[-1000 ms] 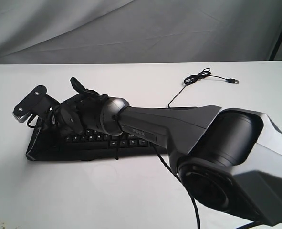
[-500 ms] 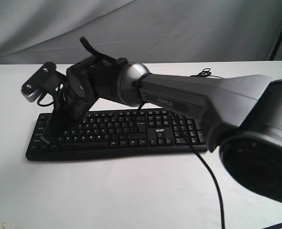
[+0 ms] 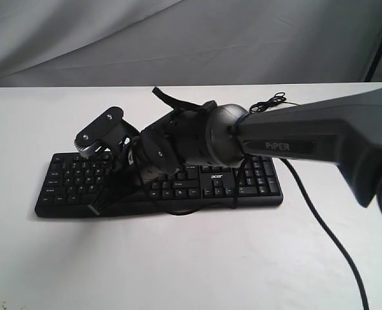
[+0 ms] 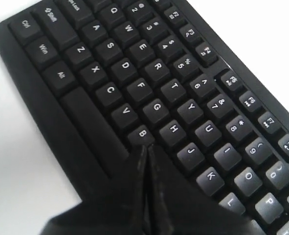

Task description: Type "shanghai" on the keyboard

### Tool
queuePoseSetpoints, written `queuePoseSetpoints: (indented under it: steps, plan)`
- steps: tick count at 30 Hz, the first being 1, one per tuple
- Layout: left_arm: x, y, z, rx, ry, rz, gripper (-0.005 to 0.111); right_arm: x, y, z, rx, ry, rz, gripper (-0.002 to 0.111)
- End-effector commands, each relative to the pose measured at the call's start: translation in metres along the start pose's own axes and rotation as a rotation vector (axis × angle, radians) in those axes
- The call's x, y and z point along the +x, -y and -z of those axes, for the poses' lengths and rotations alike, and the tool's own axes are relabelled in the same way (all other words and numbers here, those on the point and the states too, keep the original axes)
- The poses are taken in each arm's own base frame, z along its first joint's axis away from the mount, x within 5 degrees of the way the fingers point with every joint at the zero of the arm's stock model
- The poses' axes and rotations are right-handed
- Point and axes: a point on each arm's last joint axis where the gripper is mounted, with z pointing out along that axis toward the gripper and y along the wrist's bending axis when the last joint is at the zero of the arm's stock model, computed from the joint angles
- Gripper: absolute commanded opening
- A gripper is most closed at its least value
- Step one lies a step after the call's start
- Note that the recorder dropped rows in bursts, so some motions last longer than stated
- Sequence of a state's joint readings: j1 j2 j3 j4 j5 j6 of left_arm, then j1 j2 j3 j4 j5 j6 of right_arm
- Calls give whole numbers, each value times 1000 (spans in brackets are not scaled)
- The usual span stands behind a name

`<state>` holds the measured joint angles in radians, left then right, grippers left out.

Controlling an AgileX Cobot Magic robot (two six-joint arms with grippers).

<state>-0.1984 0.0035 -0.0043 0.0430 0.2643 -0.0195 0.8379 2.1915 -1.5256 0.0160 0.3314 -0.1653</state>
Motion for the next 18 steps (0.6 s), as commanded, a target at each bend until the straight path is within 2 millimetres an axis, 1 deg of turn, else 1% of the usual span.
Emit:
queuePoseSetpoints:
  steps: [1,13,18]
  plan:
    - [1,0,0,4,4,1,0,2,5,-6,14,32,-9,0]
    - [1,0,0,4,4,1,0,0,5,-6,17,53,-11,0]
    - [1,0,0,4,4,1,0,6,4,-14,12,32,-19,0]
